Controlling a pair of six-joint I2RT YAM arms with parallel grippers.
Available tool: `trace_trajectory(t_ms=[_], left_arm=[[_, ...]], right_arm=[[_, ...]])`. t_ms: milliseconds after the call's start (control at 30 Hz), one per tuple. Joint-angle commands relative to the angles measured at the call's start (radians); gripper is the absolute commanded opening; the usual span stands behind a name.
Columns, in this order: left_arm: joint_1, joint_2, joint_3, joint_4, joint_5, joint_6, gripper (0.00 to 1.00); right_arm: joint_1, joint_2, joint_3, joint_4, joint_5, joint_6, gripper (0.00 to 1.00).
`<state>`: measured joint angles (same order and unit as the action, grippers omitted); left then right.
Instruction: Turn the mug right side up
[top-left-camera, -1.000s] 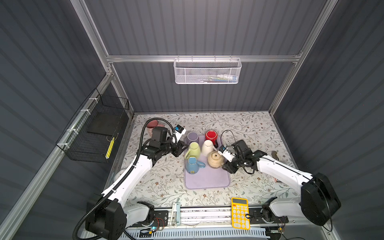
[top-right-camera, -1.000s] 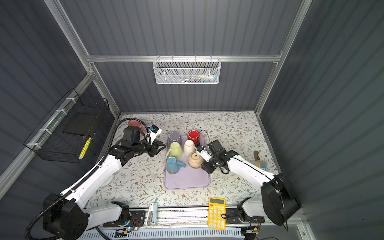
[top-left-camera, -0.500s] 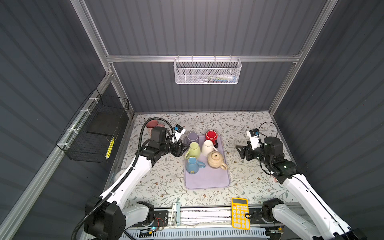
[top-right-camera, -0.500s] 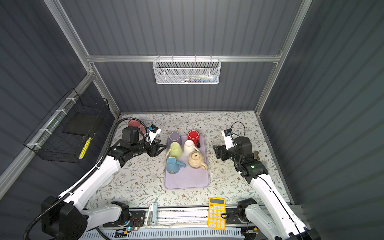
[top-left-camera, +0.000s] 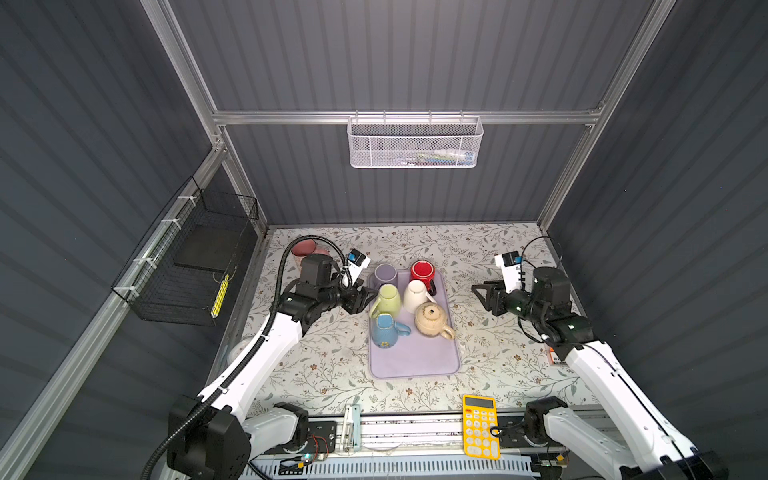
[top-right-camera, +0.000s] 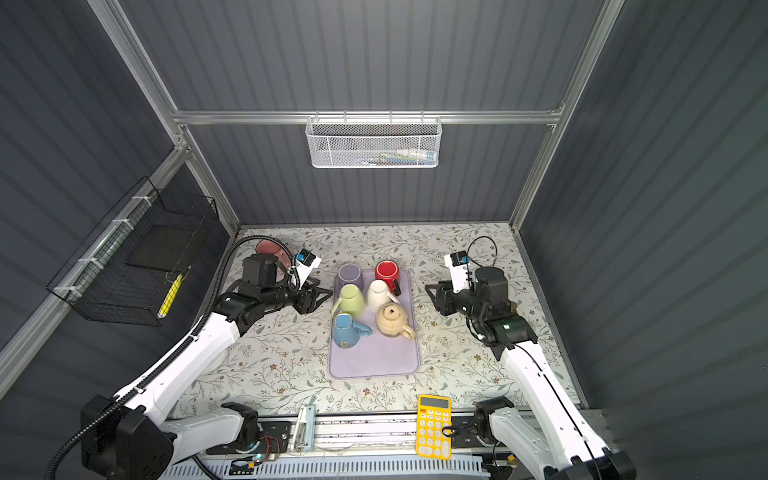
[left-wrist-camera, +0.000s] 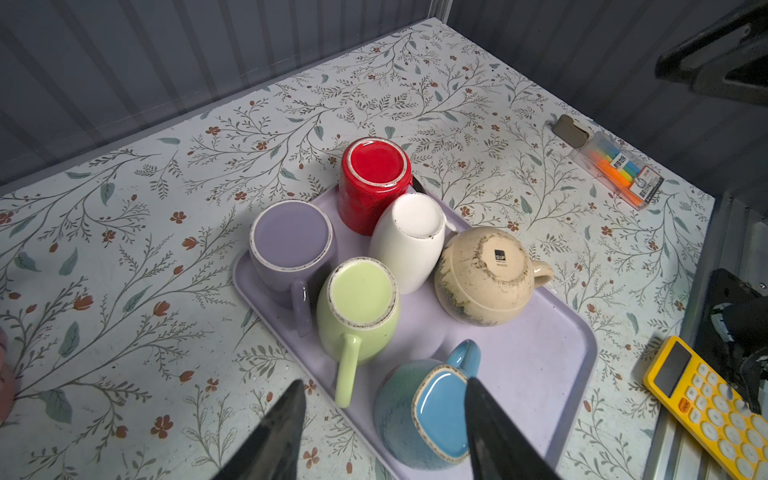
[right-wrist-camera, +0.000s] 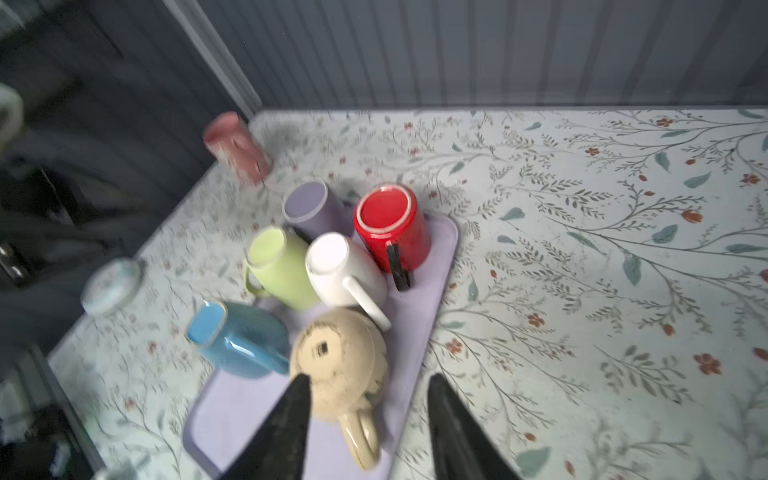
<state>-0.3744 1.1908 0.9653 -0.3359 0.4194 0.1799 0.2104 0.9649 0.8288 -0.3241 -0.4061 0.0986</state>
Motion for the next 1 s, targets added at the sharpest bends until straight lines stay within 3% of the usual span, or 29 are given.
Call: trace_trajectory(t_ms=[0, 67, 200, 400, 967], left_arm=[[-0.008, -0.023, -0.008, -0.01, -0.002, 0.005, 0.61], [-0.008, -0.029, -0.008, -0.012, -0.007, 0.007, 0.61], [-0.008, -0.03, -0.011, -0.011, -0.013, 0.01, 0.61], [-0.008, -0.024, -0.008, -0.011, -0.009, 0.012, 0.6], [-0.008, -0.031, -0.014, -0.012, -0.017, 0.018, 0.6]], right_arm=[[0.003, 0.066, 0.078, -0.21, -0.025, -0.156, 0.62], [0.021, 0.089, 0.081, -0.263, -0.009, -0.225, 0.67], [0.098, 0.132, 0.06, -0.322, 0.134, -0.321, 0.67], [0.23, 0.253, 0.009, -0.332, 0.229, -0.409, 0.66], [0.343, 0.474, -0.022, -0.105, 0.27, -0.396, 0.51]])
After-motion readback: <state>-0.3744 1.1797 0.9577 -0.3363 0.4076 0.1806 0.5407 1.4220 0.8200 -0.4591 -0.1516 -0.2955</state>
